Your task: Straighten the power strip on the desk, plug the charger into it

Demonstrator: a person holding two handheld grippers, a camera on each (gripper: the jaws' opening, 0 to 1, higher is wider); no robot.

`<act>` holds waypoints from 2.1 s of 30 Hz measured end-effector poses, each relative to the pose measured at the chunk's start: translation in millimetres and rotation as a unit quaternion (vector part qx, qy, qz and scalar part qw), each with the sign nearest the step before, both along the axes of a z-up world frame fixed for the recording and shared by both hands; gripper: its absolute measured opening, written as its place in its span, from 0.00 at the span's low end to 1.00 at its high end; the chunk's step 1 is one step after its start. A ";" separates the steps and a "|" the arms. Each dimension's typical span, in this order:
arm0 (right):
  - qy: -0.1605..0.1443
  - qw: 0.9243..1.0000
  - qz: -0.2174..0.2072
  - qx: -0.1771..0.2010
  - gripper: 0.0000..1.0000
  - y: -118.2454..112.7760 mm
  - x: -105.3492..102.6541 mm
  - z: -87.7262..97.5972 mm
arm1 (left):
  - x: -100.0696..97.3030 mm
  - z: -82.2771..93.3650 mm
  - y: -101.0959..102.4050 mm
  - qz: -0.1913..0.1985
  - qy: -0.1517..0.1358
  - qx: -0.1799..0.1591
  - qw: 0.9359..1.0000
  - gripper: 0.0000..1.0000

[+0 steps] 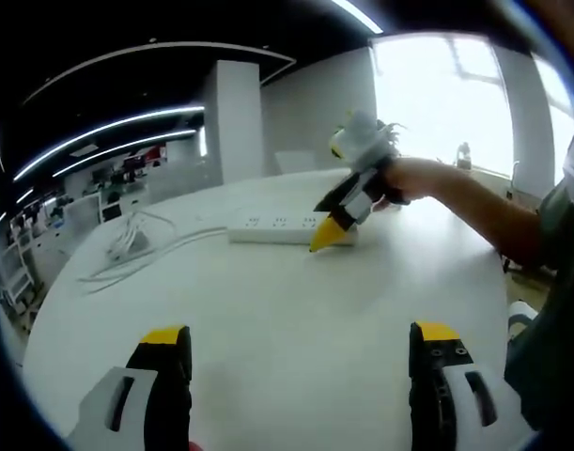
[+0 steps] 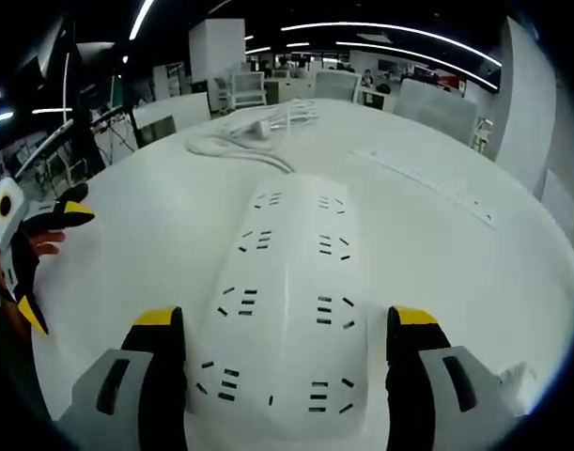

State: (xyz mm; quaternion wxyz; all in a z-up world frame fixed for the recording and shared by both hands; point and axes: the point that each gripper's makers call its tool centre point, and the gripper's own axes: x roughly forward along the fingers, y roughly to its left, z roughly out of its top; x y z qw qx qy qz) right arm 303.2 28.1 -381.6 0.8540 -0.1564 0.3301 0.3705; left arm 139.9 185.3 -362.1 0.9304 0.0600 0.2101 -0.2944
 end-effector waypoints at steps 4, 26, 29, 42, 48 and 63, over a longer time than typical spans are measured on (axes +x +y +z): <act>-0.001 1.000 0.001 -0.007 0.88 0.5 2.1 -1.6 | -0.5 -0.9 0.4 0.000 0.000 0.000 1.000 0.99; -0.003 1.000 0.002 -0.018 0.76 1.9 2.6 -1.5 | -1.9 -2.2 0.6 -0.002 0.003 0.000 1.000 0.99; -0.003 1.000 0.003 -0.018 0.75 3.3 1.7 -1.5 | -1.6 -1.7 -0.6 -0.002 0.002 -0.001 1.000 0.99; -0.003 1.000 0.007 -0.019 0.75 4.7 -1.9 -0.9 | -2.3 -0.2 -2.8 -0.005 0.001 0.003 1.000 0.99; -0.003 1.000 0.014 -0.017 0.75 4.1 -3.5 -0.6 | -2.6 0.0 -4.9 -0.007 0.002 0.005 1.000 0.99; -0.001 0.999 0.035 -0.016 0.75 2.3 -3.9 -0.8 | -4.0 -1.4 -1.5 -0.001 0.004 0.006 1.000 0.99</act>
